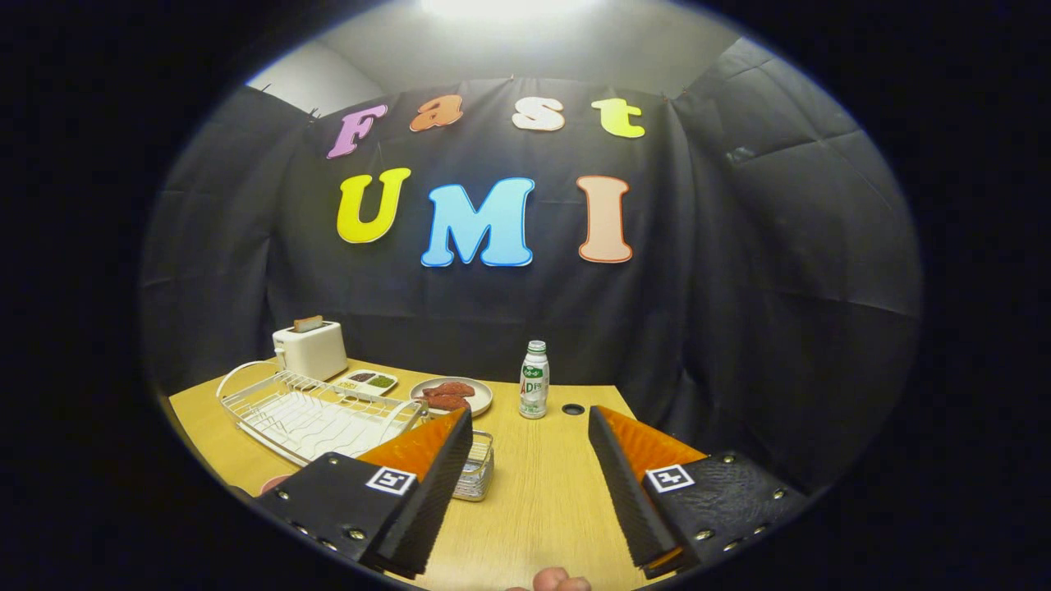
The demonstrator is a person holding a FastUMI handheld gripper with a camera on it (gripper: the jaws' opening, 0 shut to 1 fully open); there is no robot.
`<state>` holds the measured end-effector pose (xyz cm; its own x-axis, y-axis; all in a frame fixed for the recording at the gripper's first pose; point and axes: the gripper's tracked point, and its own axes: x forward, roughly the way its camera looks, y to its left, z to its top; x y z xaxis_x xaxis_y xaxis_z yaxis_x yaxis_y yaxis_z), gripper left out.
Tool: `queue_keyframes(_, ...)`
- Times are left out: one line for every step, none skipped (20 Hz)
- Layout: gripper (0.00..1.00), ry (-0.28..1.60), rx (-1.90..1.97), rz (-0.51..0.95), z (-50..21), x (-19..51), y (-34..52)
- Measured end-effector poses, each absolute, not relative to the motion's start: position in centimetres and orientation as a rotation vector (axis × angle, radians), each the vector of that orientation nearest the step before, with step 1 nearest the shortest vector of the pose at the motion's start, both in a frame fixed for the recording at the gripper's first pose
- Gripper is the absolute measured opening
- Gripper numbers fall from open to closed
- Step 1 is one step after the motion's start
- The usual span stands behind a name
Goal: Take the plate from the dish rack, then take the spoon from the basket and place it into the plate.
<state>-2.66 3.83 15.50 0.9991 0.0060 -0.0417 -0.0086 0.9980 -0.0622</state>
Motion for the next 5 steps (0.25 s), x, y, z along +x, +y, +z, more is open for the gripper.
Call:
queue_keyframes(0.98, 0.024, -0.060, 0.000, 15.6, -2.2, 3.3)
queue_keyframes(0.98, 0.011, -0.053, -0.002, 15.8, -1.7, 2.9)
queue_keyframes(0.98, 0.004, -0.040, 0.005, 15.7, -1.4, 2.7)
queue_keyframes(0.98, -0.001, -0.030, 0.012, 15.6, -1.0, 2.4)
queue_keyframes(0.98, -0.013, -0.027, 0.018, 15.6, -0.5, 2.1)
